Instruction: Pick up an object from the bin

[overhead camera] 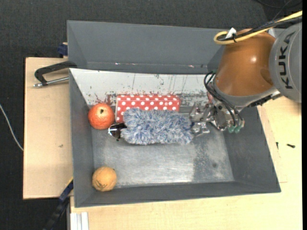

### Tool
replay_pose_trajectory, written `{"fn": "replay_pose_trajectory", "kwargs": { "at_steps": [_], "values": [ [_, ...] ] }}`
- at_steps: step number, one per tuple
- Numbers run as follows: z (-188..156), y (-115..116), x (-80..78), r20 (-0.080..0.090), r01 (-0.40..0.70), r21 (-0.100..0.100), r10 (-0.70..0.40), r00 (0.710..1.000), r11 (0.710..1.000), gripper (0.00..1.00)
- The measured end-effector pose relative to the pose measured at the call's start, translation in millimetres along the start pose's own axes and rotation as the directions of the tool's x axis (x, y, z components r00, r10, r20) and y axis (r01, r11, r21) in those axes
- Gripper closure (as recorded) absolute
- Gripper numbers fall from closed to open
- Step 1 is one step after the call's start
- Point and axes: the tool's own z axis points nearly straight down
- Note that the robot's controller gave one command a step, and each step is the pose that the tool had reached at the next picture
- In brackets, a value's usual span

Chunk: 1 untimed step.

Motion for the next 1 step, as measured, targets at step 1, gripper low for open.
{"fn": "replay_pose_trajectory", "kwargs": {
  "at_steps": [1],
  "values": [
    [-44.5,3.5,20.9,-0.003,0.103,-0.001,-0.103,0.995,0.995,1.00]
  ]
}}
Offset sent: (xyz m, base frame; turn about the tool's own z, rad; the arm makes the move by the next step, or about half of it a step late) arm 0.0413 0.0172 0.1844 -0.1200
